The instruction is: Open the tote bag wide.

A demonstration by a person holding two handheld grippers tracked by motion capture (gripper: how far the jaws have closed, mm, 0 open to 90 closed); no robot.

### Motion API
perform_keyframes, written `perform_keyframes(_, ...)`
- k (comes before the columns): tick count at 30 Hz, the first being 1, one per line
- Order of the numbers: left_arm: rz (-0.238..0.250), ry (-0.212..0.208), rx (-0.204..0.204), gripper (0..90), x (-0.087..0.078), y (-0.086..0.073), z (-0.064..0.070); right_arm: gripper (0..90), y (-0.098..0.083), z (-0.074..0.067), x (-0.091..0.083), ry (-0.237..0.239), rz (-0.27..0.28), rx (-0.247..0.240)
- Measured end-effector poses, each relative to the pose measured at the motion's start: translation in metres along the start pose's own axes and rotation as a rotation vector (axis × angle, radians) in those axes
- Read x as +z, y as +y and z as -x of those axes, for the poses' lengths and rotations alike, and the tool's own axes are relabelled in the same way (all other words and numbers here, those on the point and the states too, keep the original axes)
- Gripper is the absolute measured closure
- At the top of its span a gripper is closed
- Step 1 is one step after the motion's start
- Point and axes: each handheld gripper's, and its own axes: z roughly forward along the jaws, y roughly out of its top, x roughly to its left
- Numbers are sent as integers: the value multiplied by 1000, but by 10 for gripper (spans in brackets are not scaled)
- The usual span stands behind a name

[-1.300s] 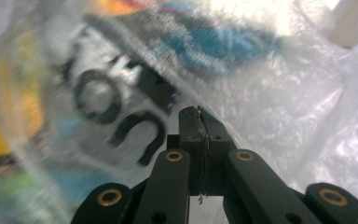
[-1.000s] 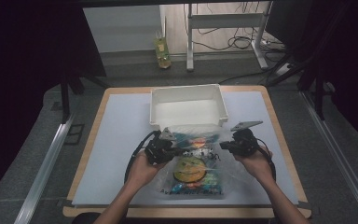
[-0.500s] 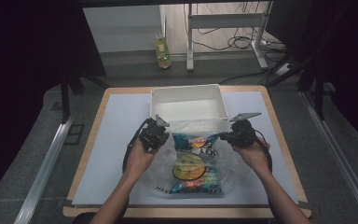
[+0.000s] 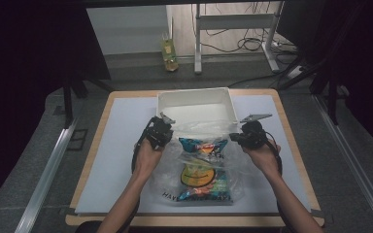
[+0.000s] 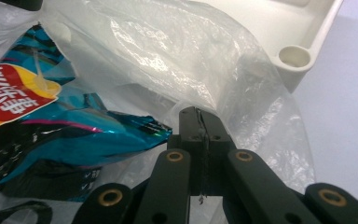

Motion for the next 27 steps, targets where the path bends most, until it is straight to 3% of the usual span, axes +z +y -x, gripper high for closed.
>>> perform_keyframes(8, -44, 60, 55, 892, 9, 4, 5, 887, -1, 2, 10, 0, -25, 5)
perform_keyframes(15, -67, 58, 66, 892, 20, -2, 10, 887, -7, 4, 18, 4, -46, 15)
perform_keyframes(22, -53, 12, 62, 892, 15, -16, 15, 887, -20, 5, 24, 25, -82, 23)
perform_keyframes(27, -72, -29, 62, 892, 14, -24, 19, 887, -30, 6, 28, 38, -105, 26)
